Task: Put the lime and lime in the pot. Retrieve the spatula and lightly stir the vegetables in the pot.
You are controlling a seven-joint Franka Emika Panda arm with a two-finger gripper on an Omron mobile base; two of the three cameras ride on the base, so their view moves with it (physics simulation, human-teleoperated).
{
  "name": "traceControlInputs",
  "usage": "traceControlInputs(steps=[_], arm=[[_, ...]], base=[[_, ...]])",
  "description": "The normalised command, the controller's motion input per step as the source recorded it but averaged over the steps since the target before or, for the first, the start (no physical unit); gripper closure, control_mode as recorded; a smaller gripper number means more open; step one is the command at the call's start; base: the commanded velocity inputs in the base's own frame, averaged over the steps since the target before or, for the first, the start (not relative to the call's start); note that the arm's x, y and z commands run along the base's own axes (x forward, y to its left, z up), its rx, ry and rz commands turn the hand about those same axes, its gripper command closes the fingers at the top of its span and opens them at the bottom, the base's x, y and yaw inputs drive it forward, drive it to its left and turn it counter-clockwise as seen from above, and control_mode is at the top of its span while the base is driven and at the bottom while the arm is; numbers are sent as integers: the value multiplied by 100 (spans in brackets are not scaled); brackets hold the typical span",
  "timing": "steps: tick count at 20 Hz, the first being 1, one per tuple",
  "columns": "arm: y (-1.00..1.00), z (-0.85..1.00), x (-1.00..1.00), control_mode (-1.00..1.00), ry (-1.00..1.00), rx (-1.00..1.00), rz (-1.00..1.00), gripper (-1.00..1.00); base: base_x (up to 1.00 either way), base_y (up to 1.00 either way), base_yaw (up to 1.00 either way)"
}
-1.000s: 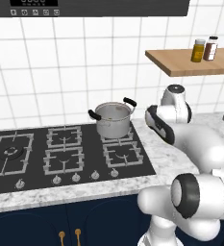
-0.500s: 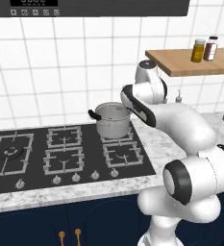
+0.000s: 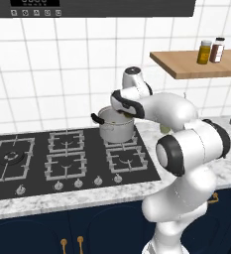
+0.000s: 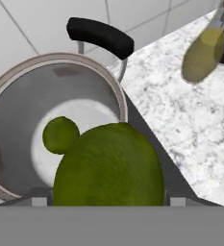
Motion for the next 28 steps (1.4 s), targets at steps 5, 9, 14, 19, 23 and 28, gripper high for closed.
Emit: traceControlInputs(steps=[5, 9, 14, 19, 23, 28], arm=[[7, -36, 54, -100, 0, 0, 6, 100], [16, -13, 33, -100, -5, 0, 4, -100], [3, -2, 1, -100, -7, 0, 2, -100], [-1, 5, -6, -100, -11, 0, 0, -100], [-9, 44, -52, -100, -11, 0, 0, -100], [-35, 54, -97, -100, -3, 1, -1, -100]], base=[[0, 0, 0], [0, 0, 0], [0, 0, 0], [0, 0, 0], [0, 0, 0], [0, 0, 0]])
